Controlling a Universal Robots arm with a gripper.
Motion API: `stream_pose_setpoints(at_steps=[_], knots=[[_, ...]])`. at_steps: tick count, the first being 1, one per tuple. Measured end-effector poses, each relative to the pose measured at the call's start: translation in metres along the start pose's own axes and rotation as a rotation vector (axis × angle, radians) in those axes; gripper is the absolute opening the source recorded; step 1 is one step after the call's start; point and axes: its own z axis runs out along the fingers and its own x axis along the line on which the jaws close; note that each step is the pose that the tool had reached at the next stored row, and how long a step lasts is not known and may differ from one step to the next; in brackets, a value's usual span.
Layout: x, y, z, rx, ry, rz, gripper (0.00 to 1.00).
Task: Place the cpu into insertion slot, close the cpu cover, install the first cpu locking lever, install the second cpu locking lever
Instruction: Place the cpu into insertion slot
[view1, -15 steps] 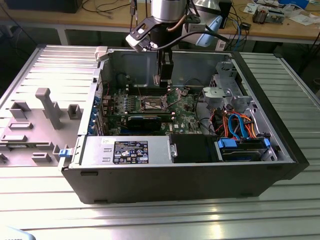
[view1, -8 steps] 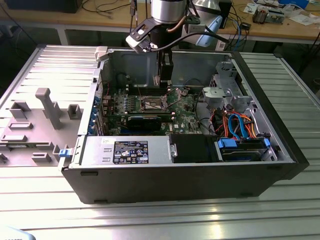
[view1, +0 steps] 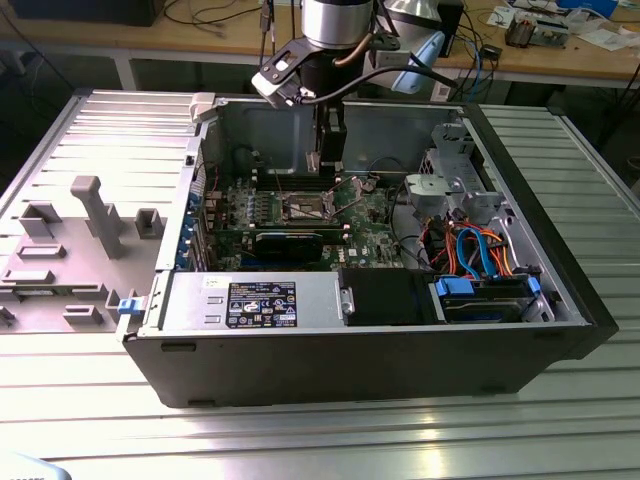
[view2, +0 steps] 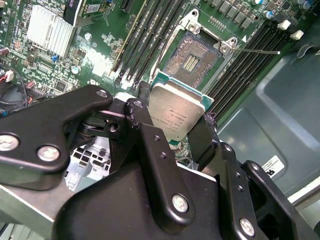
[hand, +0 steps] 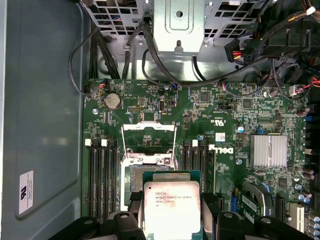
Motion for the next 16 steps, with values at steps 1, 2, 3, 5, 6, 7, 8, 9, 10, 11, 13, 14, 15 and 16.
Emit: stream_pose_setpoints(at_steps=[1, 2, 3, 5, 6, 7, 8, 9, 10, 11, 13, 14, 15, 16], knots=[[0.0000, 0.0000, 0.0001, 0.0000, 0.0000, 0.000, 0.55], [0.0000, 0.0000, 0.0010, 0.0001, 0.0000, 0.000, 0.55], [0.0000, 0.0000, 0.0019, 0.0000, 0.0000, 0.000, 0.55], [0.0001, 0.0000, 0.0022, 0.0000, 0.0000, 0.000, 0.55], [0.0001, 0.0000, 0.0024, 0.0000, 0.0000, 0.000, 0.55], [0.0001, 0.0000, 0.0026, 0.0000, 0.0001, 0.000, 0.55], [0.0001, 0.0000, 0.0027, 0.0000, 0.0001, 0.000, 0.55], [0.0001, 0.0000, 0.0028, 0.0000, 0.0000, 0.000, 0.55], [0.0001, 0.0000, 0.0030, 0.0001, 0.0000, 0.000, 0.55], [0.0001, 0.0000, 0.0031, 0.0001, 0.0000, 0.000, 0.55], [0.0001, -0.0001, 0.0035, 0.0001, 0.0000, 0.000, 0.55], [0.0001, -0.0001, 0.0037, 0.0001, 0.0000, 0.000, 0.55], [0.0001, -0.0001, 0.0039, 0.0001, 0.0000, 0.000, 0.55], [0.0001, -0.0001, 0.0041, 0.0001, 0.0000, 0.000, 0.55]])
